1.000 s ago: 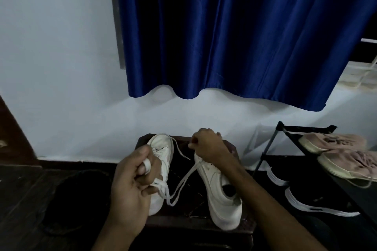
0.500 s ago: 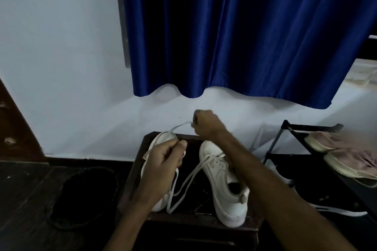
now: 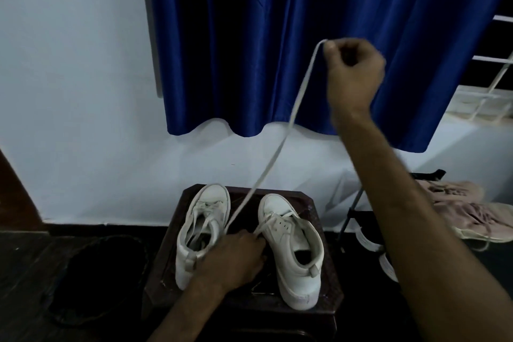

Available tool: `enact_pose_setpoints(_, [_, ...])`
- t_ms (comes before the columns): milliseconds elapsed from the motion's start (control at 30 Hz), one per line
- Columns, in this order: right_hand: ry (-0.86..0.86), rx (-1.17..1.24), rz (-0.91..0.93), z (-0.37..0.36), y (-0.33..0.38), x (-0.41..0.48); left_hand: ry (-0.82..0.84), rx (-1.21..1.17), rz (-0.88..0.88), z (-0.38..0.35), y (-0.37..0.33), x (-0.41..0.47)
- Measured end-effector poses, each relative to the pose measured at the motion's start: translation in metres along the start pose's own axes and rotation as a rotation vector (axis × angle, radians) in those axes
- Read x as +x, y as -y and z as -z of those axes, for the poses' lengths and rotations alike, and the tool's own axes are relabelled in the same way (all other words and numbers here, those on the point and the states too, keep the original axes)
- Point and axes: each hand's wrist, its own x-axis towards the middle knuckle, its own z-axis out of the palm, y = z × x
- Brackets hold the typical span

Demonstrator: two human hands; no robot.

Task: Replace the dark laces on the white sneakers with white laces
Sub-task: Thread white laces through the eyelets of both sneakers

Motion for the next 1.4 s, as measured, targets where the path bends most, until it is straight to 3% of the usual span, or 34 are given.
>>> enact_pose_setpoints(67, [-0.092,0.046,-0.021,0.008,0.005,0.024,0.095,0.073,-0.006,-0.01,-0.001,0.003])
enact_pose_setpoints(133, [-0.069,0.041,0.002,0.011,0.008,0.038,0.136,0.099,-0.013,-0.017,0.001,0.006])
enact_pose_setpoints(200, [-0.03,-0.02,0.057,0.01,0.009,0.044,0.14,0.12,-0.006,-0.019,0.003,0.008])
enact_pose_setpoints(367, [-0.133,-0.078,0.094,0.022,0.013,0.081,0.153,0.159,-0.003,-0.02,-0.002,0.001])
enact_pose_setpoints(433, [0.02,-0.176,0.14,0.021,0.017,0.081,0.098,0.124,0.063,-0.009,-0.006,0.0])
enact_pose_setpoints(467, [0.156,-0.255,0.16,0.017,0.018,0.073,0.004,0.077,0.103,0.0,-0.007,0.0])
enact_pose_setpoints(533, [0.443,-0.358,0.183,0.011,0.019,0.045,-0.387,-0.108,0.16,0.02,-0.005,0.003])
enact_pose_setpoints(600, [0.672,-0.364,0.183,0.009,0.018,0.01,-0.803,-0.4,0.213,0.045,0.0,0.01])
enact_pose_setpoints(633, [0.75,-0.351,0.175,0.009,0.015,-0.006,-0.912,-0.572,0.234,0.056,0.004,0.016])
enact_pose_setpoints(667, [0.809,-0.336,0.167,0.009,0.011,-0.022,-0.916,-0.746,0.238,0.066,0.009,0.024])
enact_pose_setpoints(767, [0.911,-0.314,0.139,0.008,-0.003,-0.056,-0.713,-1.099,0.194,0.085,0.013,0.05])
enact_pose_setpoints(900, [0.896,-0.341,0.093,0.01,-0.02,-0.075,-0.749,-1.213,0.204,0.084,0.011,0.063])
enact_pose_setpoints(1000, [0.898,-0.285,0.052,0.019,-0.026,-0.082,-0.664,-1.409,0.188,0.077,0.008,0.06])
enact_pose_setpoints(1067, [0.907,-0.266,0.002,0.028,-0.034,-0.09,-0.678,-1.374,0.219,0.071,0.008,0.057])
enact_pose_setpoints(1167, [0.869,-0.32,-0.172,0.049,-0.053,-0.105,-0.834,-1.454,0.325,0.087,0.023,0.049])
enact_pose_setpoints(1267, [0.998,-0.554,-0.266,0.073,-0.077,-0.12,-1.035,-1.296,0.296,0.113,0.051,0.042])
enact_pose_setpoints(1333, [1.164,-0.695,-0.353,0.086,-0.091,-0.129,-1.027,-1.14,0.223,0.115,0.056,0.045])
enact_pose_setpoints(1400, [1.283,-0.734,-0.451,0.095,-0.1,-0.138,-0.895,-1.054,0.2,0.103,0.049,0.049])
